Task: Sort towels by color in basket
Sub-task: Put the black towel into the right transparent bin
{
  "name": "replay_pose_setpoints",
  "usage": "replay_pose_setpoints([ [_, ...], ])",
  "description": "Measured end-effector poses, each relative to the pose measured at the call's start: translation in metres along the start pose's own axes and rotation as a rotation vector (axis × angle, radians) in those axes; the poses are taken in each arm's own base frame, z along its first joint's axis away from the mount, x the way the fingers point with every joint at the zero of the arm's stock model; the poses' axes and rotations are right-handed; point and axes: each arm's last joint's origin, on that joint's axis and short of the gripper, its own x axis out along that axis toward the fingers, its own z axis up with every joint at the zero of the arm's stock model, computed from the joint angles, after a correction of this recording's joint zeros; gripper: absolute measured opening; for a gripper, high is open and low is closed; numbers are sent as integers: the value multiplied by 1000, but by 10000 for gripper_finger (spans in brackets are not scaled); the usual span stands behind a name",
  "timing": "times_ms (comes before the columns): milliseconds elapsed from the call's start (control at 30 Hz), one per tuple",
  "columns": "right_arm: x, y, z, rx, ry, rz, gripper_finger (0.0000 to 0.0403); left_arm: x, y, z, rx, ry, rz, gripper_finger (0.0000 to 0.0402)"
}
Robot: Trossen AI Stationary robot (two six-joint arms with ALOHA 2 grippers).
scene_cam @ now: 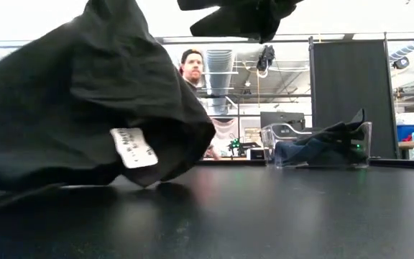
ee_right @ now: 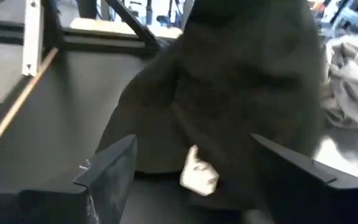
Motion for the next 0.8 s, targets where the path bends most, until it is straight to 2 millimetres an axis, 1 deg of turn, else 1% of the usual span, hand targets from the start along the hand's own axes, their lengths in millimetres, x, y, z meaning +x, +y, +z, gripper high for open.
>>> replay_pose_setpoints([
  [100, 6, -3, -5, 17, 20, -16, 299, 1, 1, 2, -10, -12, 42, 0],
  [167, 12, -7, -10, 28, 38, -35, 303, 1, 2, 5, -3, -17, 40, 0],
  [267, 19, -16, -15, 23, 54, -131, 306, 0, 4, 12, 4, -20, 30, 0],
  [367, 21, -25, -16, 6, 60, -274, 304, -1, 5, 18, 3, -20, -5, 0],
  [433, 22, -29, -15, -9, 55, -311, 300, -2, 6, 22, 2, -21, -21, 0],
  [533, 24, -32, -14, -43, 50, -297, 296, -2, 7, 26, 10, -24, -22, 0],
  [600, 27, -35, -12, -54, 47, -253, 294, -3, 7, 28, 23, -25, -25, 0],
  [733, 36, -47, -10, -26, 41, -122, 294, -3, 7, 30, 36, -26, -53, 0],
  [800, 39, -55, -8, -7, 32, -99, 297, -3, 7, 31, 34, -26, -75, 0],
])
